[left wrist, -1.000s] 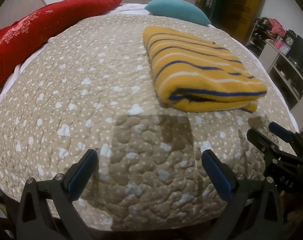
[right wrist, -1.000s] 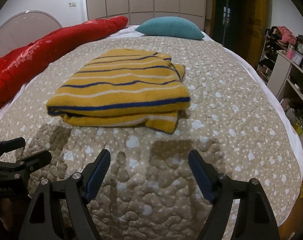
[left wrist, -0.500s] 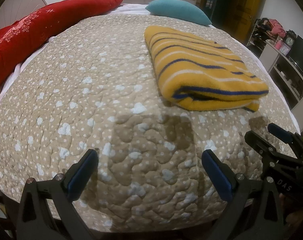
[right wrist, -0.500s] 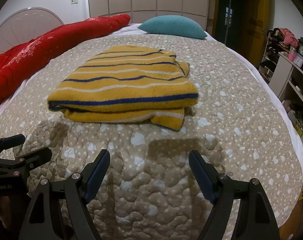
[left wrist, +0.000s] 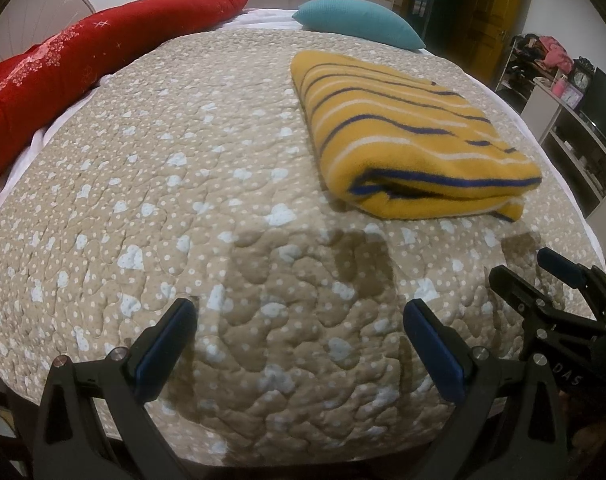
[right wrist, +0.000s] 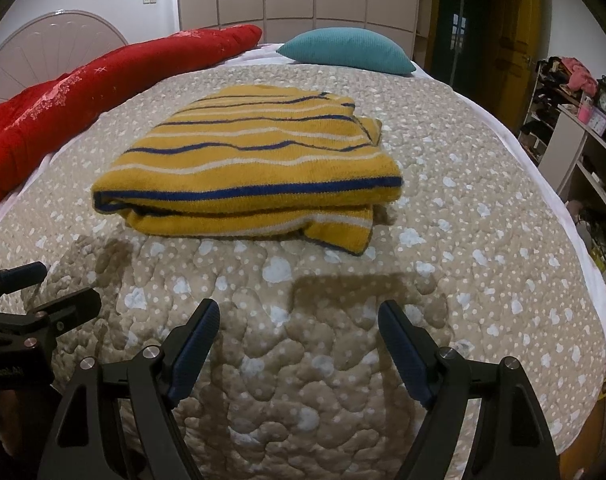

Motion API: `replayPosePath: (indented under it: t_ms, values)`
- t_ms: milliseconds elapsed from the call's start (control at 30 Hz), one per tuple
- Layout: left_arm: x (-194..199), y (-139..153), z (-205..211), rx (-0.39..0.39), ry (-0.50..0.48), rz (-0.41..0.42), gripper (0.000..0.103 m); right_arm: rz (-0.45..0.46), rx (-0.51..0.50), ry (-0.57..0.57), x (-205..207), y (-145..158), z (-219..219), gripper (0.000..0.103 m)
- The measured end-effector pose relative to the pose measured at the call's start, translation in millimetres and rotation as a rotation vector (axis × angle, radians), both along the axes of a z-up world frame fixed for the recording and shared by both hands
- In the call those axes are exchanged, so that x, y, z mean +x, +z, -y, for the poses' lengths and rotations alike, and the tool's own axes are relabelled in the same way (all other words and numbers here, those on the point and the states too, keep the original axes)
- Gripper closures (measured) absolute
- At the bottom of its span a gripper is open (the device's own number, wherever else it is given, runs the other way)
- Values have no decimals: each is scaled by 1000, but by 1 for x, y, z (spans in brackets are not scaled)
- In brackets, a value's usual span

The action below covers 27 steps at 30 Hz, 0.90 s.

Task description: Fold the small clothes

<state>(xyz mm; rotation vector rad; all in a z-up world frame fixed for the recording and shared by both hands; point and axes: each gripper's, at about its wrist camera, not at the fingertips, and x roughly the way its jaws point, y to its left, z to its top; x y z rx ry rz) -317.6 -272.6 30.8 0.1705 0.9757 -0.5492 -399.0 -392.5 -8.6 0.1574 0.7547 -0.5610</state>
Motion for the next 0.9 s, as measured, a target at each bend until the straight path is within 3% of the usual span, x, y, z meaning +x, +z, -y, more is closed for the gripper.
replayPosePath:
  t_ms: [900]
  values:
    - [2, -5, 1, 10, -3, 0, 0, 2, 15, -7, -1, -4, 2, 15]
